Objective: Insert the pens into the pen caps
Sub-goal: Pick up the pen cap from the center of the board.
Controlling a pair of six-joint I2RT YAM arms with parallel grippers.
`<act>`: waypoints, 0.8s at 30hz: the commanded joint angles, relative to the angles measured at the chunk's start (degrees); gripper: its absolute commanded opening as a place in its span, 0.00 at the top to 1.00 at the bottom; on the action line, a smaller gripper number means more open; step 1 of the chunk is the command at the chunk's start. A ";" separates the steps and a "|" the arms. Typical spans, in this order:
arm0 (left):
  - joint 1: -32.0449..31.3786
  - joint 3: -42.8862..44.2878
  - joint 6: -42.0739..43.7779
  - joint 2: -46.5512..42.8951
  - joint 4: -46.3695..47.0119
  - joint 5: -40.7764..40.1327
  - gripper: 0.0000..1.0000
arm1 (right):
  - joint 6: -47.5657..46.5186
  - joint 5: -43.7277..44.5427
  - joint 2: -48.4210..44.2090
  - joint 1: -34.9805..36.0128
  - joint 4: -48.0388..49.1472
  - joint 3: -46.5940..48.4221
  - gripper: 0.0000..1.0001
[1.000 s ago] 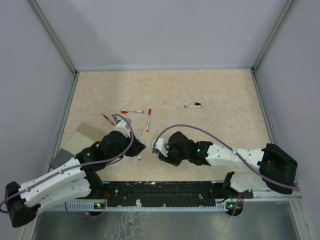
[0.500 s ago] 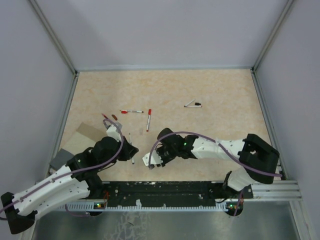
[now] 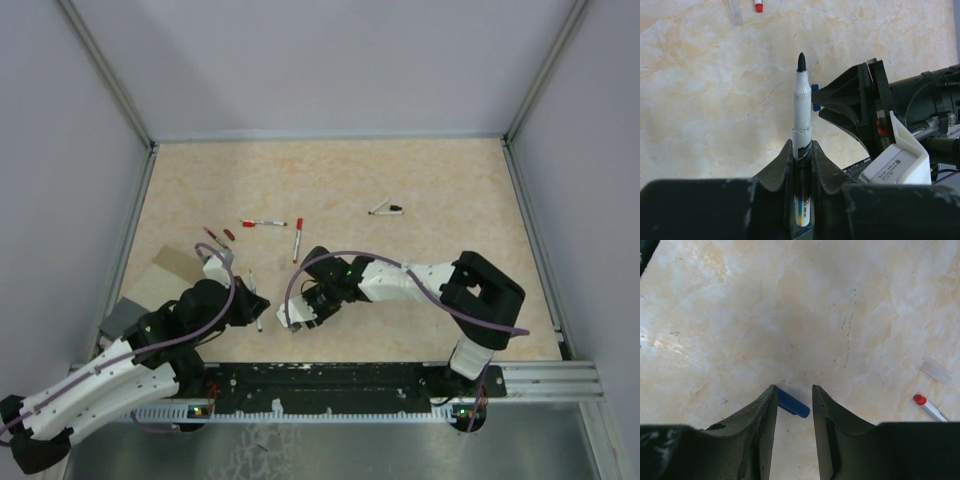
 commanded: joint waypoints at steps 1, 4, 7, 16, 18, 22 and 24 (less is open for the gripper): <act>0.04 -0.59 -0.92 -0.46 -0.61 -0.95 0.98 | -1.96 -2.67 2.39 -1.50 -2.89 4.40 0.61; 0.10 -0.49 -0.81 -0.30 -0.59 -1.19 0.97 | -2.20 -2.71 3.00 -1.86 -4.98 5.54 0.53; 0.08 -0.29 -0.76 -0.14 -0.62 -1.40 0.97 | -2.22 -2.40 2.85 -2.16 -4.73 5.23 0.53; 0.06 0.21 -0.57 0.22 -1.02 -1.87 0.96 | -3.40 -1.06 5.45 -2.74 -6.85 6.91 0.53; 0.04 0.44 -0.50 0.25 -1.27 -2.09 0.96 | -3.69 -0.95 6.03 -2.75 -7.16 7.25 0.53; 0.04 0.68 -0.41 0.23 -1.54 -2.45 0.95 | -4.06 -0.21 7.13 -2.83 -8.18 8.21 0.54; 0.10 0.65 -0.34 0.28 -1.47 -2.46 0.95 | -4.32 0.84 7.90 -2.86 -9.26 9.03 0.55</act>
